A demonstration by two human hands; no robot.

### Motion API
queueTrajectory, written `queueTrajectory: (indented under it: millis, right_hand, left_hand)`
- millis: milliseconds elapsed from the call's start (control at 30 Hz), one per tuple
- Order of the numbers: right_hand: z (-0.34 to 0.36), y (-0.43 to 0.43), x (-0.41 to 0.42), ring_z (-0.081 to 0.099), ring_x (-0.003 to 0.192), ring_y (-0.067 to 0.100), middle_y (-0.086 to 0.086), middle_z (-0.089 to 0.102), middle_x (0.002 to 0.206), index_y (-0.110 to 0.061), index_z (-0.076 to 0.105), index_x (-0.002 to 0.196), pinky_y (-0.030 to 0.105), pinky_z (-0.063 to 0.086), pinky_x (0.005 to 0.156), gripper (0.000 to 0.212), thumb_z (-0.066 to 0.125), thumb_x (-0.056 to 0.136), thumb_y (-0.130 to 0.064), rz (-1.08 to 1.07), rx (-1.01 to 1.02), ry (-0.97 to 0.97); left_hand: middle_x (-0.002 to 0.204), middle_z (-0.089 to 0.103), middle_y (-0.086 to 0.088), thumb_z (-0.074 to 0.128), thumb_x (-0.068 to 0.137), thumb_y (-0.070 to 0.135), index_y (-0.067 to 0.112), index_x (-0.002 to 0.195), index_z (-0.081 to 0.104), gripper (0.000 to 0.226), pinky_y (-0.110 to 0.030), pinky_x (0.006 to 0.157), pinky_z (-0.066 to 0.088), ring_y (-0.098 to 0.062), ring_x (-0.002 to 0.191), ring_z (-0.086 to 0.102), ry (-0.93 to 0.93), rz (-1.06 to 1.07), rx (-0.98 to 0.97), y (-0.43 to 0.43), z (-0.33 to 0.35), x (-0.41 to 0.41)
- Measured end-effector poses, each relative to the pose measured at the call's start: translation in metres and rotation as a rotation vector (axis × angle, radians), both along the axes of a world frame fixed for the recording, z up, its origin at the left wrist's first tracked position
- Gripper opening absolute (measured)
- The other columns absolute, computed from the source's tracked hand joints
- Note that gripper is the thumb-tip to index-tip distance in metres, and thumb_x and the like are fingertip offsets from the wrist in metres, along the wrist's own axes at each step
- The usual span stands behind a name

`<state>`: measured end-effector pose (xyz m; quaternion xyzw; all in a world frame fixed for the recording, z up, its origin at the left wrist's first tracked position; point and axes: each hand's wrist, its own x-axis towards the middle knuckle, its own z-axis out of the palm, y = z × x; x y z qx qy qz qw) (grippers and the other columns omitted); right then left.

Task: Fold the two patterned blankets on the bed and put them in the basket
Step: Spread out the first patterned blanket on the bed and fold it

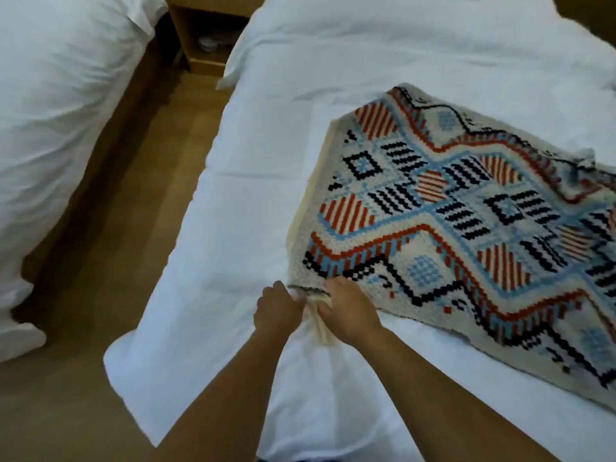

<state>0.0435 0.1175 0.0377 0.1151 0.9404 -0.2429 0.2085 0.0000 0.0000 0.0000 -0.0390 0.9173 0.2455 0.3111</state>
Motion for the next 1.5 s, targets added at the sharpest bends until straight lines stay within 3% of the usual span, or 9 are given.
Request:
queueTrajectory:
  millis: [200,367,467,700,833,1067,1200,1333,1500]
  right_hand:
    - [-0.066,0.006,-0.012,0.043,0.115,0.023,0.007,0.049,0.125,-0.014,0.046,0.124,0.032,0.039,0.090,0.034,0.047,0.091,-0.023,-0.116,0.048,0.058]
    - [-0.079,0.009,-0.013,0.044,0.116,0.027,0.009,0.046,0.128,-0.013,0.040,0.132,0.036,0.040,0.092,0.047,0.053,0.088,-0.025,-0.058,0.148,0.069]
    - [-0.076,-0.001,-0.022,0.040,0.120,0.027,0.008,0.042,0.134,-0.015,0.033,0.138,0.037,0.036,0.096,0.056,0.053,0.089,-0.032,0.012,0.228,0.110]
    - [-0.065,-0.036,-0.047,0.041,0.119,0.030,0.013,0.044,0.130,-0.011,0.037,0.131,0.039,0.039,0.089,0.041,0.044,0.091,-0.005,0.202,0.392,0.028]
    - [-0.052,-0.069,-0.051,0.045,0.111,0.031,0.014,0.047,0.121,-0.007,0.045,0.120,0.036,0.041,0.076,0.033,0.043,0.089,0.004,0.379,0.350,-0.018]
    - [-0.051,-0.175,-0.016,0.047,0.110,0.032,0.016,0.047,0.123,-0.004,0.046,0.120,0.039,0.045,0.082,0.035,0.043,0.087,0.007,0.631,0.197,-0.099]
    - [-0.061,-0.220,0.005,0.047,0.112,0.033,0.018,0.047,0.124,-0.003,0.047,0.120,0.041,0.047,0.084,0.036,0.047,0.086,0.008,0.707,0.163,-0.181]
    - [-0.069,-0.216,0.014,0.050,0.111,0.033,0.018,0.048,0.124,-0.003,0.051,0.118,0.041,0.047,0.083,0.031,0.045,0.089,0.003,0.636,0.178,-0.226]
    - [-0.061,-0.197,-0.006,0.057,0.096,0.030,0.014,0.056,0.110,-0.007,0.053,0.107,0.037,0.046,0.076,0.032,0.042,0.094,-0.034,0.544,0.037,-0.139]
  left_hand:
    - [0.110,0.047,-0.013,0.059,0.083,0.031,0.007,0.102,0.049,0.032,-0.035,0.081,0.041,-0.028,0.104,0.045,0.175,0.151,0.077,0.031,-0.061,-0.017]
    - [0.070,0.048,0.013,0.065,0.081,0.029,0.020,0.084,0.038,0.029,-0.017,0.046,0.033,-0.005,0.062,0.050,0.215,0.175,0.387,0.025,-0.064,-0.014]
    - [0.062,0.046,0.014,0.066,0.081,0.030,0.023,0.082,0.035,0.032,-0.016,0.044,0.028,-0.001,0.054,0.046,0.247,0.109,0.388,0.003,-0.055,-0.017]
    - [0.079,0.060,0.002,0.042,0.093,0.045,0.023,0.107,0.045,0.026,-0.029,0.057,0.042,-0.022,0.065,0.056,0.443,-0.335,0.077,-0.090,-0.028,-0.034]
    - [0.097,0.054,-0.002,0.047,0.092,0.026,0.034,0.139,0.024,0.053,-0.030,0.055,0.038,-0.023,0.075,0.059,0.443,-0.703,-0.232,-0.146,-0.023,-0.031]
    - [0.105,0.055,-0.004,0.038,0.090,0.008,0.029,0.144,0.023,0.060,-0.031,0.059,0.035,-0.025,0.083,0.061,0.316,-0.608,-0.496,-0.253,-0.029,0.014]
    - [0.075,0.062,-0.014,0.075,0.062,-0.003,0.013,0.123,0.059,0.065,-0.029,0.044,0.047,-0.029,0.052,0.059,0.354,-0.554,-0.479,-0.292,-0.033,0.043]
    - [0.121,0.048,-0.008,0.042,0.094,0.023,0.022,0.148,0.010,0.063,-0.033,0.073,0.038,-0.025,0.101,0.052,0.195,-0.605,-0.482,-0.277,-0.051,0.056]
    - [0.148,0.028,-0.005,0.043,0.084,0.054,0.021,0.148,0.007,0.081,-0.038,0.110,0.020,-0.023,0.135,0.025,0.263,-0.540,-0.222,-0.240,-0.052,0.036]
